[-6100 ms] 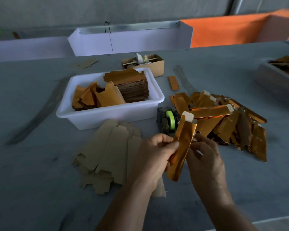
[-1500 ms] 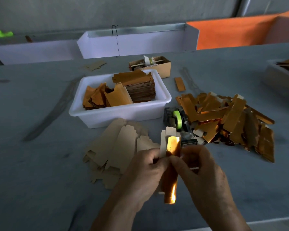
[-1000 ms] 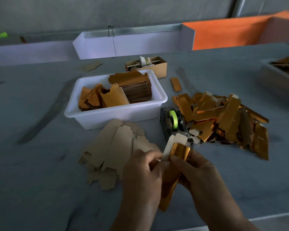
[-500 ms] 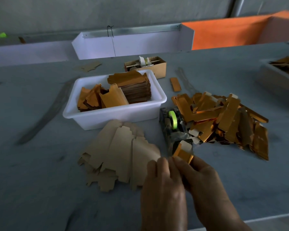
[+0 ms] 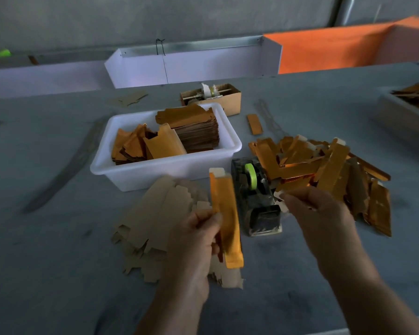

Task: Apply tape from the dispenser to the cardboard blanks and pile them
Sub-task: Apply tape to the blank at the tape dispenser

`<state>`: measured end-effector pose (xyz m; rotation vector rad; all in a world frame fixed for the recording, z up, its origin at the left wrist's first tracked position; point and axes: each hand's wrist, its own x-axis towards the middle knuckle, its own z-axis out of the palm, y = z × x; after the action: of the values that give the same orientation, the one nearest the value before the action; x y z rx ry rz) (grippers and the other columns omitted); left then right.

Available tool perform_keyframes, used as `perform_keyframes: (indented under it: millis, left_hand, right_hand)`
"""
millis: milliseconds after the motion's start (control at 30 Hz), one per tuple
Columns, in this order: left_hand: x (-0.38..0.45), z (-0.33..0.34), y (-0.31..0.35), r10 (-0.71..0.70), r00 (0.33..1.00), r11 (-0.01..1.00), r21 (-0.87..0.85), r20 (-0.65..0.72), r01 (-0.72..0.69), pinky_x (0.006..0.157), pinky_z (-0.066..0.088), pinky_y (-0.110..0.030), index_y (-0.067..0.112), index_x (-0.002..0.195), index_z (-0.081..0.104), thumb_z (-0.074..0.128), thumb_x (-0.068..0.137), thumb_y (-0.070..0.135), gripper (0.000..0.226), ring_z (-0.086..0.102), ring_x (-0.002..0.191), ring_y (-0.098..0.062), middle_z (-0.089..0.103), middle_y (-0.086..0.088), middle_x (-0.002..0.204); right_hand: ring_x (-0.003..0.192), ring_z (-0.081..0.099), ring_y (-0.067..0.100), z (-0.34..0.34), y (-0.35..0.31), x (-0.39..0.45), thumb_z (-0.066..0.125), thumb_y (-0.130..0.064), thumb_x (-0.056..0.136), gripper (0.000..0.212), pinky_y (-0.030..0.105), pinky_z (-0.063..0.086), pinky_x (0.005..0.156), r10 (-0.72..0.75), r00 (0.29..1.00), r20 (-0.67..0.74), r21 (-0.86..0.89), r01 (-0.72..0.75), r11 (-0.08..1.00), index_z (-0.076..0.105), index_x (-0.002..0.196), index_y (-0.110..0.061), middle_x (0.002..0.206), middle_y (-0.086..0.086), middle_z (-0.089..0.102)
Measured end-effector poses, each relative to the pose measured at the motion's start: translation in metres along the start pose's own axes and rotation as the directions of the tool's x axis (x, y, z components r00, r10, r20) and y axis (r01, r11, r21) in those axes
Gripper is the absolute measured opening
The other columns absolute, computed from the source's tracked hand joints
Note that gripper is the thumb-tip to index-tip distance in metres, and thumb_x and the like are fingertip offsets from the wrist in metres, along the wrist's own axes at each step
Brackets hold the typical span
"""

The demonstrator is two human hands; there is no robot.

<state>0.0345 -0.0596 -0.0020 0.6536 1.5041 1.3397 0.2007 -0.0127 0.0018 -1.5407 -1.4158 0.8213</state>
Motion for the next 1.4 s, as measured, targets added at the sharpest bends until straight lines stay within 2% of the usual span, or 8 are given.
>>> perform_keyframes:
  millis: [167,300,533,767,900,1033,1200,1400]
  left_hand:
    - [0.000,0.010,-0.001,0.019,1.000,0.998,-0.059,0.006,-0.018,0.039,0.034,-0.013,0.009,0.076,0.063,0.060,0.090,0.007,0.014,0.040,0.040,-0.003,0.050,0.002,0.051]
    - [-0.003,0.021,-0.005,0.034,0.997,0.999,-0.012,0.071,-0.033,0.037,0.033,-0.012,0.009,0.072,0.061,0.060,0.090,0.009,0.017,0.041,0.037,0.000,0.048,0.008,0.044]
    - [0.001,0.035,-0.009,0.008,0.992,0.999,0.030,0.127,-0.012,0.050,0.045,-0.018,0.009,0.085,0.067,0.061,0.091,0.017,0.011,0.055,0.054,-0.007,0.063,-0.003,0.067]
    - [0.004,0.036,-0.014,-0.001,0.989,1.000,0.019,0.147,-0.002,0.053,0.047,-0.017,0.010,0.086,0.068,0.063,0.090,0.018,0.010,0.058,0.057,-0.007,0.066,0.001,0.067]
    - [0.007,0.036,-0.013,0.009,0.988,0.999,0.033,0.151,-0.014,0.056,0.047,-0.021,0.012,0.082,0.067,0.063,0.090,0.017,0.010,0.057,0.061,-0.011,0.066,-0.003,0.070]
    - [0.008,0.037,-0.015,0.029,0.986,0.997,0.061,0.166,-0.040,0.056,0.044,-0.022,0.012,0.083,0.065,0.062,0.090,0.018,0.011,0.056,0.060,-0.010,0.064,-0.003,0.070]
    - [0.009,0.038,-0.013,0.090,0.976,0.989,0.102,0.200,-0.112,0.049,0.042,-0.016,0.011,0.085,0.065,0.063,0.089,0.019,0.010,0.054,0.054,-0.005,0.063,0.000,0.066]
    - [0.014,0.042,-0.012,0.177,0.966,0.937,0.267,0.187,-0.223,0.050,0.047,-0.020,0.022,0.079,0.064,0.064,0.089,0.023,0.010,0.059,0.056,-0.008,0.063,0.005,0.062]
  right_hand:
    - [0.047,0.052,0.000,0.011,0.005,0.019,0.064,-0.025,0.087,0.017,0.015,0.035,0.047,0.128,0.968,0.215,-0.047,-0.120,0.992,0.068,0.072,-0.018,0.051,-0.009,0.055]
    - [0.067,0.058,0.007,0.018,0.005,0.018,0.067,-0.025,0.084,0.017,0.020,0.037,0.055,0.162,0.964,0.209,-0.003,-0.165,0.986,0.065,0.068,-0.027,0.069,-0.004,0.064]
    - [0.072,0.060,0.013,0.020,-0.002,0.020,0.064,-0.018,0.086,0.012,0.023,0.039,0.059,0.211,0.947,0.244,0.012,-0.220,0.975,0.066,0.075,-0.021,0.073,0.000,0.065]
    - [0.072,0.065,0.010,0.020,-0.001,0.006,0.059,-0.019,0.088,0.013,0.026,0.044,0.068,0.281,0.927,0.249,0.405,-0.364,0.839,0.069,0.081,-0.014,0.071,-0.001,0.070]
    - [0.082,0.055,0.000,0.018,0.005,-0.004,0.063,-0.023,0.086,0.015,0.018,0.038,0.067,0.191,0.979,0.072,0.122,-0.199,0.972,0.065,0.072,-0.021,0.092,-0.009,0.058]
    - [0.093,0.042,-0.003,0.022,0.010,-0.009,0.065,-0.022,0.086,0.019,0.006,0.029,0.060,0.073,0.997,-0.009,-0.095,-0.074,0.993,0.056,0.069,-0.028,0.113,-0.010,0.045]
    - [0.097,0.044,0.005,0.030,0.018,-0.012,0.062,-0.017,0.088,0.029,0.010,0.034,0.067,0.012,0.998,-0.063,-0.114,-0.019,0.993,0.051,0.066,-0.032,0.125,-0.003,0.048]
    - [0.101,0.053,0.015,0.032,0.021,-0.013,0.064,-0.013,0.087,0.017,0.019,0.044,0.073,-0.041,0.997,-0.065,-0.140,0.032,0.990,0.059,0.073,-0.020,0.119,-0.001,0.052]
